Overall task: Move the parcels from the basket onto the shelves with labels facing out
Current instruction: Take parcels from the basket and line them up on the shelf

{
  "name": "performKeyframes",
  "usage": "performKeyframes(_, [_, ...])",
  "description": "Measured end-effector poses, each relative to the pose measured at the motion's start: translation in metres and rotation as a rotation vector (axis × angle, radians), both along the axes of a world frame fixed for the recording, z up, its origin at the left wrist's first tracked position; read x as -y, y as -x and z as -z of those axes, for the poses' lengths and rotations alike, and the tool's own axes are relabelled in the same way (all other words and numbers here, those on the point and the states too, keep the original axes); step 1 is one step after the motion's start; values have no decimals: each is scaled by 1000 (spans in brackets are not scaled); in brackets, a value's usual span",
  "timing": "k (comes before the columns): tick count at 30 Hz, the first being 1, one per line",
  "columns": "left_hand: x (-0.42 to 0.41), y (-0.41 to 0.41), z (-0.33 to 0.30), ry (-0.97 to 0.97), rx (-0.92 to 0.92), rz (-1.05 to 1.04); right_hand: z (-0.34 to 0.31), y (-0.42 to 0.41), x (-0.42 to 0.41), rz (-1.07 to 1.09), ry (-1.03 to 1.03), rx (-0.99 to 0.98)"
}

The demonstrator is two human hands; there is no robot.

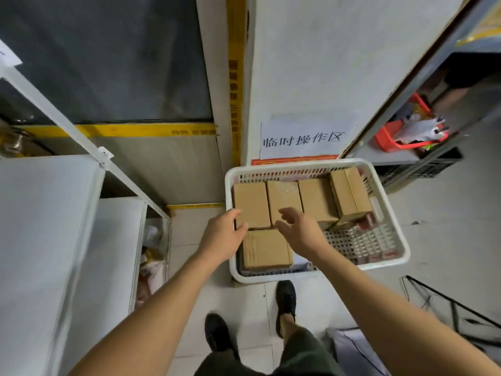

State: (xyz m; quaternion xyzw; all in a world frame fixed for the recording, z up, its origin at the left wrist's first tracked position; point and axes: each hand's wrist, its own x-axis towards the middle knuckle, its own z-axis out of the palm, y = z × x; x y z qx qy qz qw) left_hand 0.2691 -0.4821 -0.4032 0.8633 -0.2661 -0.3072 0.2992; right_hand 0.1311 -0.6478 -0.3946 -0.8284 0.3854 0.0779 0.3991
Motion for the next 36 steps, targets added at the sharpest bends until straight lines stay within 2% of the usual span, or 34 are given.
performKeyframes(3, [29, 15, 30, -63, -67, -8, 32, 17, 34, 4, -46, -39])
performKeyframes(8, [64, 35, 83, -183, -222, -143, 95, 28, 79, -14, -151, -135])
performKeyframes(13, [81, 47, 139, -323, -260, -208, 159, 27, 90, -35, -272, -244])
performKeyframes(18, [85, 52, 191, -451, -286, -253, 214, 30, 88, 105, -384, -302])
performKeyframes(27, [81, 41, 254, -359, -514, -492, 273, 27, 86, 410, -729, -227])
performKeyframes(36, [64, 48, 250, -326, -533, -466, 259, 26, 82, 450, -774, -168])
